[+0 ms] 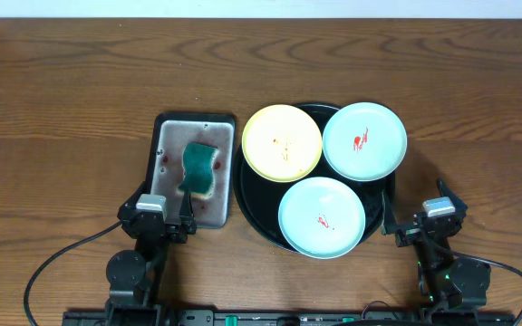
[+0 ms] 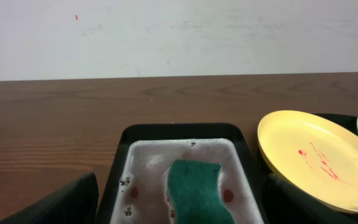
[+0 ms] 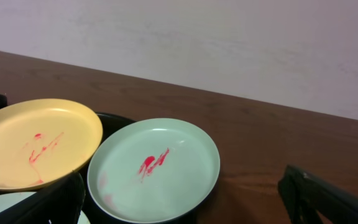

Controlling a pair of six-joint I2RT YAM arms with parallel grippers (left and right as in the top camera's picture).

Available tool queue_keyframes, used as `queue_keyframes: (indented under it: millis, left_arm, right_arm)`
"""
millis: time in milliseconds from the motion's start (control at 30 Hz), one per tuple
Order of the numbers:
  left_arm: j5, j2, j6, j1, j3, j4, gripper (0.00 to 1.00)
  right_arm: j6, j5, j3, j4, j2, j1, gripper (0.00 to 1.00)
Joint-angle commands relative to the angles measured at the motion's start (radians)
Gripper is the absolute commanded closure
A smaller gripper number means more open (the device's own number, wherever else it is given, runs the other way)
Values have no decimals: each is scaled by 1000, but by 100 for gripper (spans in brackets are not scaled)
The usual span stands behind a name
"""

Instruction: Clean dirty plates on tray and stack at the side

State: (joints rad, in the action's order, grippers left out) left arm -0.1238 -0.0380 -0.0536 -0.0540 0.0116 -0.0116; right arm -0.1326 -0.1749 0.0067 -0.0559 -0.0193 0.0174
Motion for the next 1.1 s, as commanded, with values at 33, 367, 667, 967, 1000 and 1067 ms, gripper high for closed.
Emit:
queue_keyframes:
  millis: [33, 367, 667, 967, 1000, 1067]
  left_arm:
    - [-18, -5, -14, 5, -8, -48, 16]
    - [-19, -5, -12, 5, -8, -48, 16]
    - [-18, -56, 108, 5, 63, -195, 16]
    - [-26, -385, 142, 5, 324, -334, 16]
    - [-27, -437, 142, 5, 359, -349, 16]
    - [-57, -536, 142, 5, 424, -381, 16]
  right_arm:
    - [1, 2, -1, -5, 0, 10, 1]
    - [5, -7, -1, -3, 0, 10, 1]
    - [174, -10, 26, -33, -14, 10, 1]
    - [258, -107, 271, -257, -292, 10, 1]
    - [261, -128, 303, -276, -336, 10, 1]
    - [263, -160, 376, -332, -431, 10, 1]
